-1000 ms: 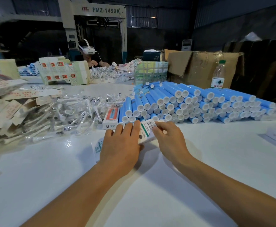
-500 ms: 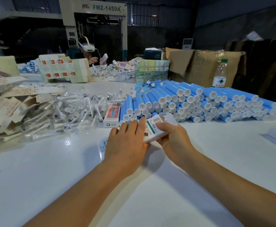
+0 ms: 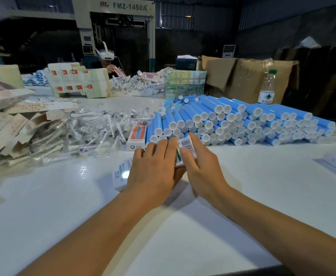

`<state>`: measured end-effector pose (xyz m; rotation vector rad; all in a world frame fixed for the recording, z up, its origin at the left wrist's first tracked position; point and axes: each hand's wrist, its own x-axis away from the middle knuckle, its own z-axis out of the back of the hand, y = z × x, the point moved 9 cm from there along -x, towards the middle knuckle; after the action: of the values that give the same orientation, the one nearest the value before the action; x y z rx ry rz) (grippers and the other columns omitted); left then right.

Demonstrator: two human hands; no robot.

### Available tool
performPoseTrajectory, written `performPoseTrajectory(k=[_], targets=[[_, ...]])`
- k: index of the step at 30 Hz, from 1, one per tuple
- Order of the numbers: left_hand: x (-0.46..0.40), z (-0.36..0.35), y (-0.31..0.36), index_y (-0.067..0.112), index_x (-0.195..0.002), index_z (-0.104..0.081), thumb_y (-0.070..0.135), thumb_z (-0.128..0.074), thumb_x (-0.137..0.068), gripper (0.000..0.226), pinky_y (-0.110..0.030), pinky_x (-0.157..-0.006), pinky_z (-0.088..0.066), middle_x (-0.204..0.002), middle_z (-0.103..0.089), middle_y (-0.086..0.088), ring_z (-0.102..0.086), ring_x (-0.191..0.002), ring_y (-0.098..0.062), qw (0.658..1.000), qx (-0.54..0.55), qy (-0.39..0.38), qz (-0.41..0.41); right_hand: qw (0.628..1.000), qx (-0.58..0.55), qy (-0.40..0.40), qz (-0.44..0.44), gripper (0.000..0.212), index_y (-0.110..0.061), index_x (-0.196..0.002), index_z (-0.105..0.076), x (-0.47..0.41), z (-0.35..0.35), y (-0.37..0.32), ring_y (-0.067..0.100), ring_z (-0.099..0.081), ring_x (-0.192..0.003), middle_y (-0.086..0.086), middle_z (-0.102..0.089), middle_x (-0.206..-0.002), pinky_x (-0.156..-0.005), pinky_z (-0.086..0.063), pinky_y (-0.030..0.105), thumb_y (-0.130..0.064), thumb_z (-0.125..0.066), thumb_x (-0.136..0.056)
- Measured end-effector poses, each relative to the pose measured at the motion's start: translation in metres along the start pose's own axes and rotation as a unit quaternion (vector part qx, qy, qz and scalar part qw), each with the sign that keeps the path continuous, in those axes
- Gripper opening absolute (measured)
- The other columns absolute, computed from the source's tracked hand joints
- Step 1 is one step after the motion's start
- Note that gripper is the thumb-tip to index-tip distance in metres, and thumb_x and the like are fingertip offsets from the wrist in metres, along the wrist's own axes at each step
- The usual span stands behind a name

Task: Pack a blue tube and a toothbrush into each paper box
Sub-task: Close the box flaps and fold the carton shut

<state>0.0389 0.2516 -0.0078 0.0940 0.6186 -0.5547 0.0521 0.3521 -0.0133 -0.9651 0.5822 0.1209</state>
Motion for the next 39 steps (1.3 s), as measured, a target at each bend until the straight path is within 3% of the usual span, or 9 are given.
performPoseTrajectory(k=[2,4,8,11,15,21,26,33,39], targets=[[-0.001,0.003,-0.003,0.013,-0.144,-0.03,0.062,-0.011,-0.087,0.078,-0.038,-0.084,-0.035,-0.131,-0.048,-0.002,-0.047,-0.109,-0.025,1.0,0.007,-0.001,0.001,0.998,-0.054,-0.016,-0.026,0.058,-0.023,-0.143,-0.039,0.002,-0.003,0.002,0.014,-0.053,-0.12,0.001,-0.056,-0.133,-0.102,-0.043,0.037,-0.048,-0.038,-0.09],[-0.001,0.004,-0.006,0.011,-0.141,-0.036,0.062,-0.026,-0.09,0.073,-0.04,-0.084,-0.037,-0.128,-0.052,-0.005,-0.05,-0.108,-0.028,1.0,0.02,0.006,0.003,0.981,-0.181,-0.011,-0.069,0.033,-0.029,-0.127,-0.055,0.001,-0.002,0.007,0.015,-0.063,-0.103,0.003,-0.067,-0.113,-0.092,-0.052,0.04,-0.038,-0.042,-0.099],[0.0,0.008,-0.006,0.003,-0.133,-0.047,0.053,-0.053,-0.087,0.068,-0.046,-0.081,-0.043,-0.121,-0.059,-0.014,-0.056,-0.103,-0.035,0.999,0.043,0.025,0.014,0.944,-0.303,-0.021,-0.132,0.03,-0.014,-0.126,-0.056,-0.005,-0.004,0.015,0.01,-0.068,-0.082,0.002,-0.068,-0.097,-0.067,-0.057,0.025,-0.016,-0.04,-0.101],[0.001,0.011,-0.005,0.0,-0.13,-0.05,0.051,-0.054,-0.086,0.067,-0.047,-0.079,-0.045,-0.118,-0.06,-0.017,-0.057,-0.101,-0.037,0.998,0.052,0.033,0.013,0.942,-0.309,-0.034,-0.127,0.034,-0.018,-0.128,-0.053,-0.006,-0.006,0.012,0.003,-0.067,-0.076,-0.004,-0.066,-0.096,-0.065,-0.056,0.021,-0.006,-0.039,-0.1],[0.003,0.012,-0.006,0.0,-0.129,-0.051,0.053,-0.049,-0.085,0.069,-0.048,-0.079,-0.045,-0.119,-0.06,-0.018,-0.058,-0.101,-0.039,0.998,0.051,0.037,0.017,0.94,-0.319,-0.033,-0.115,0.034,-0.022,-0.097,-0.064,-0.006,-0.005,0.012,0.005,-0.068,-0.076,0.0,-0.068,-0.089,-0.065,-0.056,0.023,-0.004,-0.035,-0.099],[0.003,0.011,-0.007,0.0,-0.13,-0.051,0.058,-0.039,-0.084,0.076,-0.048,-0.08,-0.045,-0.122,-0.059,-0.02,-0.057,-0.103,-0.04,0.998,0.051,0.023,0.02,0.924,-0.359,-0.046,-0.126,0.038,-0.026,-0.094,-0.065,-0.009,-0.007,0.015,0.01,-0.07,-0.077,-0.007,-0.073,-0.08,-0.067,-0.059,0.029,-0.002,-0.035,-0.098],[0.003,0.012,-0.007,0.0,-0.13,-0.051,0.052,-0.045,-0.084,0.07,-0.049,-0.079,-0.045,-0.119,-0.06,-0.019,-0.057,-0.102,-0.04,0.999,0.039,0.028,0.013,0.9,-0.405,-0.063,-0.146,0.037,-0.023,-0.098,-0.064,-0.01,-0.008,0.018,0.015,-0.071,-0.08,0.0,-0.074,-0.086,-0.066,-0.059,0.034,-0.002,-0.034,-0.098],[0.002,0.011,0.001,-0.002,-0.127,-0.053,0.047,-0.061,-0.083,0.066,-0.047,-0.076,-0.046,-0.114,-0.061,-0.02,-0.059,-0.099,-0.04,0.999,0.03,0.032,0.001,0.945,-0.303,-0.012,-0.119,0.039,-0.014,-0.135,-0.05,-0.006,-0.003,0.02,0.005,-0.067,-0.078,0.002,-0.066,-0.1,-0.068,-0.058,0.024,-0.008,-0.034,-0.101],[0.003,0.013,0.002,-0.001,-0.126,-0.054,0.052,-0.047,-0.086,0.067,-0.045,-0.074,-0.047,-0.113,-0.062,-0.019,-0.06,-0.095,-0.038,0.999,0.022,0.048,-0.006,0.971,-0.222,-0.013,-0.084,0.047,-0.017,-0.148,-0.031,-0.001,-0.006,0.017,0.017,-0.059,-0.111,0.005,-0.056,-0.129,-0.099,-0.047,0.043,-0.019,-0.037,-0.102]])
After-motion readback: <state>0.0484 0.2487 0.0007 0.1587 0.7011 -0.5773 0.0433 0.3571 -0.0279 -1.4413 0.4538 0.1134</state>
